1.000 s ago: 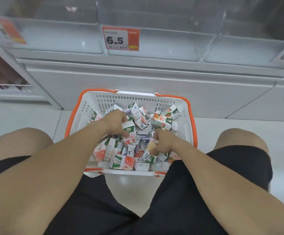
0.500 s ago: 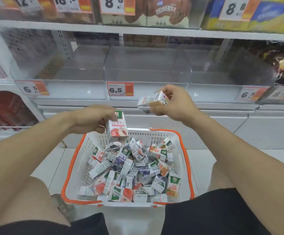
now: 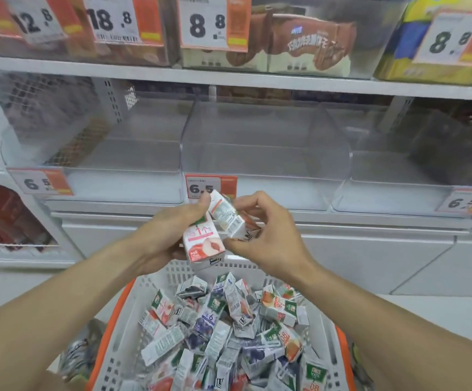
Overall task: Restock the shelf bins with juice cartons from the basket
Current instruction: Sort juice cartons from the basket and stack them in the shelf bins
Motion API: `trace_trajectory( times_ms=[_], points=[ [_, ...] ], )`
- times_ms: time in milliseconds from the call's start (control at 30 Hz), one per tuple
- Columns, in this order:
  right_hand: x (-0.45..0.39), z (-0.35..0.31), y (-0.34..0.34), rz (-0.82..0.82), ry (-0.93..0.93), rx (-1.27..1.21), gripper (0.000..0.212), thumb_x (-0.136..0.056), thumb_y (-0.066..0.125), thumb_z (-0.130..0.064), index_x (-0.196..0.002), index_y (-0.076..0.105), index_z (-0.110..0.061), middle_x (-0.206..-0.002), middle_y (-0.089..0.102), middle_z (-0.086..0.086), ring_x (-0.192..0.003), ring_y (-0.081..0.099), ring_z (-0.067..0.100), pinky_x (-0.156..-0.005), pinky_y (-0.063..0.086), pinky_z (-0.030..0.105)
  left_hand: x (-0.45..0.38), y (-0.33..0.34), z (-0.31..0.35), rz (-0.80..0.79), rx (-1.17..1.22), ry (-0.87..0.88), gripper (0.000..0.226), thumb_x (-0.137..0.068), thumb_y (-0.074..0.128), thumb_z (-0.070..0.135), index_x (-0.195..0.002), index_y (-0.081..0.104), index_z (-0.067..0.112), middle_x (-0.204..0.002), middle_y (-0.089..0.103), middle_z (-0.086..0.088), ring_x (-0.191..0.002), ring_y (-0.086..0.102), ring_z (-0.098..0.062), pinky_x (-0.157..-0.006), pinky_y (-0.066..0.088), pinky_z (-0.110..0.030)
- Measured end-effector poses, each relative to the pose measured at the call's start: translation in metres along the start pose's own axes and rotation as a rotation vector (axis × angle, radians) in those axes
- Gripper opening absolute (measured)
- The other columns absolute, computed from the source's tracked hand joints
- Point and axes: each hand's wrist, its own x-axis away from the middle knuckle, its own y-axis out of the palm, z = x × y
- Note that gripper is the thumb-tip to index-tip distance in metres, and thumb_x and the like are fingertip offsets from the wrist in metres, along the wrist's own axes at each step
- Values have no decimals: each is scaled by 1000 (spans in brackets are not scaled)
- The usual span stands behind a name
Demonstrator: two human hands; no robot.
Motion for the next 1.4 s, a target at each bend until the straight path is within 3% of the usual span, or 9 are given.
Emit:
trace_trajectory(
  times_ms=[100, 200, 433, 600, 733, 833, 1033, 1167, 1400],
  points=[
    [-3, 4, -1, -163, -82, -34, 49, -66, 86, 2, -108, 67, -14, -129, 53, -5, -120, 57, 2, -96, 54, 27, -7, -16, -2, -41, 8, 22, 54, -75, 76, 56, -109, 73, 14, -100, 74, -17, -84, 69, -34, -78, 54, -39],
    [-3, 11, -4, -286, -100, -114, 35, -76, 79, 3, -107, 70, -10, -134, 51, -1, -125, 56, 12, -101, 52, 32, -10, -26, -3, -69, 10, 0, 66, -60, 85, 44, -113, 72, 9, -110, 72, -21, -107, 65, -45, -103, 44, -61],
    [-13, 12, -7, -110, 148, -332, 49, -77, 82, -1, -120, 63, -16, -123, 65, 5, -101, 70, 23, -78, 61, 41, -9, -30, -6, -213, -39, 36, 49, -62, 86, 35, -102, 75, 10, -110, 72, -22, -96, 71, -36, -89, 57, -45],
    [-11, 6, -20, -450, 417, -466, 58, -79, 73, 2, -133, 57, -10, -120, 65, 27, -97, 70, 33, -78, 62, 41, 2, -25, -4, -284, -135, 35, 15, -71, 87, 20, -82, 78, 16, -97, 75, -19, -77, 73, -24, -64, 59, -29],
    [-9, 2, -29, -608, 397, -421, 45, -79, 72, 1, -122, 62, 3, -119, 65, 23, -103, 69, 40, -79, 61, 41, 11, -29, 0, -265, -211, 69, 69, -56, 89, 52, -105, 71, 7, -95, 75, -16, -79, 72, -22, -63, 56, -26],
    [-11, 0, -42, -548, 317, -461, 42, -74, 75, 0, -114, 64, 4, -111, 68, 20, -94, 71, 34, -77, 60, 38, 14, -39, 5, -199, -160, 118, 86, -56, 85, 61, -111, 62, 0, -94, 72, -16, -80, 68, -22, -66, 56, -26],
    [-26, -14, -51, -140, 194, -731, 58, -75, 70, -5, -128, 50, 10, -126, 59, 24, -104, 70, 29, -84, 59, 36, 20, -51, 16, -97, 81, 220, 62, -89, 64, 42, -124, 53, -9, -118, 62, -33, -102, 60, -35, -102, 46, -49],
    [-53, -19, -42, 59, 169, -775, 36, -86, 63, 5, -118, 51, -7, -127, 63, 26, -115, 65, 32, -95, 56, 34, 12, -47, 18, 107, 143, 370, 46, -80, 58, 42, -108, 59, 5, -80, 71, -8, -76, 65, -19, -75, 56, -32],
    [-163, -10, -21, 150, 65, -130, 30, -87, 75, -9, -109, 57, -18, -106, 69, 12, -101, 69, 30, -82, 61, 38, -10, -53, 17, 262, 54, 490, 42, -76, 61, 49, -106, 64, 20, -85, 73, -6, -74, 67, -14, -67, 57, -27]
  ],
)
